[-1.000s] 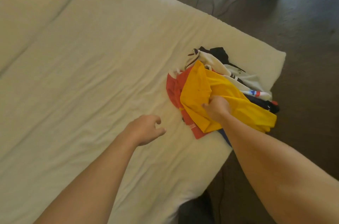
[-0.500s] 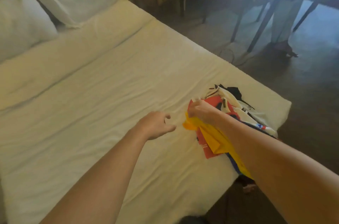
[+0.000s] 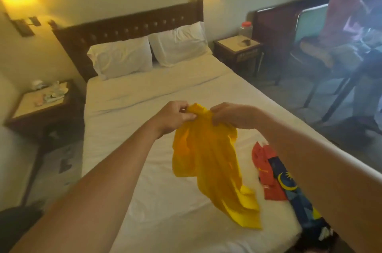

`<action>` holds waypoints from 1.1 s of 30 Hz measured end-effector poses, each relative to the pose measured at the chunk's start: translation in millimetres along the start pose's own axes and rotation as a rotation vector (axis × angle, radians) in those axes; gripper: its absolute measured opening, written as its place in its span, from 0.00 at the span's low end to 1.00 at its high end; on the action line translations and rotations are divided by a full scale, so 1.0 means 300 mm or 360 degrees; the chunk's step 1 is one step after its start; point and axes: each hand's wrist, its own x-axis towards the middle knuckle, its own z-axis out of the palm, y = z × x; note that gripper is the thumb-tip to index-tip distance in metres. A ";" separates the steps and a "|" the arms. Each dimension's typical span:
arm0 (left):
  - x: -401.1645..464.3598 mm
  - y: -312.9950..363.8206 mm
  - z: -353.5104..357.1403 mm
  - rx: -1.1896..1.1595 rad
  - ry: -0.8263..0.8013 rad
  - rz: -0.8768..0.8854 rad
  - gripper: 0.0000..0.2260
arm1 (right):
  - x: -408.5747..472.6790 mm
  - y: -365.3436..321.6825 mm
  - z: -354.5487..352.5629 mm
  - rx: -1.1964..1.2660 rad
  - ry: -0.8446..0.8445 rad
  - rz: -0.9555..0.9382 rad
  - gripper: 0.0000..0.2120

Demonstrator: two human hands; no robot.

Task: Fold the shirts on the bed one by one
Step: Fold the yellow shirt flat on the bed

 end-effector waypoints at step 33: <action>-0.313 0.104 -0.531 0.0250 0.0699 0.0008 0.10 | 0.011 -0.729 0.198 0.0330 -0.0414 -0.0705 0.14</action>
